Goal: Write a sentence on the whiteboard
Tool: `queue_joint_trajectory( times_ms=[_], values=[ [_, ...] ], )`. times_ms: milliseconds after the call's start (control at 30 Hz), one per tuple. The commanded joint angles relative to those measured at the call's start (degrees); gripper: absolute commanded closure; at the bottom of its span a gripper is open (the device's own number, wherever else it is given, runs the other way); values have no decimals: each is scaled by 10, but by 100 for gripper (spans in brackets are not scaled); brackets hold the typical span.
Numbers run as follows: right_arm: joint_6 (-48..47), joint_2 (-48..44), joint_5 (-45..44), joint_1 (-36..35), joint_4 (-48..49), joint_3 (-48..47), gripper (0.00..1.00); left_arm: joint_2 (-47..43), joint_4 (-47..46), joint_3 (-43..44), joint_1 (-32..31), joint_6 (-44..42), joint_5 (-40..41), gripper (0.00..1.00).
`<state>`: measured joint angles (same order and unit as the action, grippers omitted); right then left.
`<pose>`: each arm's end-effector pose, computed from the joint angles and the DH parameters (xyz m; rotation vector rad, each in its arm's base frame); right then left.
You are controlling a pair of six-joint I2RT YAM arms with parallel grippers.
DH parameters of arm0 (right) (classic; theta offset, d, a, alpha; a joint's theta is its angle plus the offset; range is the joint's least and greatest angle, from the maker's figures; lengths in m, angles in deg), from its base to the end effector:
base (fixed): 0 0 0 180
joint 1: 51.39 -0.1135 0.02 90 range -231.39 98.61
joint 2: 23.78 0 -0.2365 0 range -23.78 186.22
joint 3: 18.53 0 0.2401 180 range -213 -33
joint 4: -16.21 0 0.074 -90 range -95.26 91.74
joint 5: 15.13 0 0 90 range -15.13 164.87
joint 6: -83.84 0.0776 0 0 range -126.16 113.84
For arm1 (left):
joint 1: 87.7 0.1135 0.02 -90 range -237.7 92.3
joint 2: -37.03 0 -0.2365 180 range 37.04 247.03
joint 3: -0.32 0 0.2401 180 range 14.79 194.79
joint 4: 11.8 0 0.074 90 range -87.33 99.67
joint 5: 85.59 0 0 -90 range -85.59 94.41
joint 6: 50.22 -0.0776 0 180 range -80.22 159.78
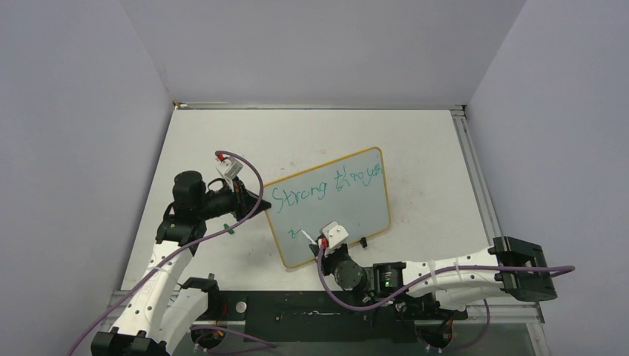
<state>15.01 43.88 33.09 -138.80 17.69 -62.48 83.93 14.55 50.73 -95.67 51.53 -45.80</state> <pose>0.0639 0.2694 0.1858 -0.6104 1.7990 0.5936 0.2017 -0.0884 0.2529 0.5224 1.8981 -1.0815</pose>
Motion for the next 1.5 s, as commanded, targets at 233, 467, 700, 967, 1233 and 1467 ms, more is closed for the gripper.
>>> queue_joint_trajectory(
  times_ms=[233, 467, 700, 967, 1233, 1467],
  values=[
    [-63, 13, -7, 0, 85, -19, 95, -1, -15, 11, -5, -16, -2, 100],
    [-61, 24, 22, 27, 86, -23, 95, -1, -15, 11, -5, -16, -2, 100],
    [-62, 32, 45, 38, 87, -25, 95, -1, -15, 11, -6, -16, -2, 100],
    [-42, 34, 45, 38, 51, -27, 95, 0, -16, 12, -6, -16, -2, 100],
    [6, 27, 47, 22, -11, -20, 95, 0, -15, 12, -5, -16, -2, 100],
    [25, 28, 51, 13, -39, -18, 95, -1, -14, 12, -5, -16, -1, 100]
  ],
)
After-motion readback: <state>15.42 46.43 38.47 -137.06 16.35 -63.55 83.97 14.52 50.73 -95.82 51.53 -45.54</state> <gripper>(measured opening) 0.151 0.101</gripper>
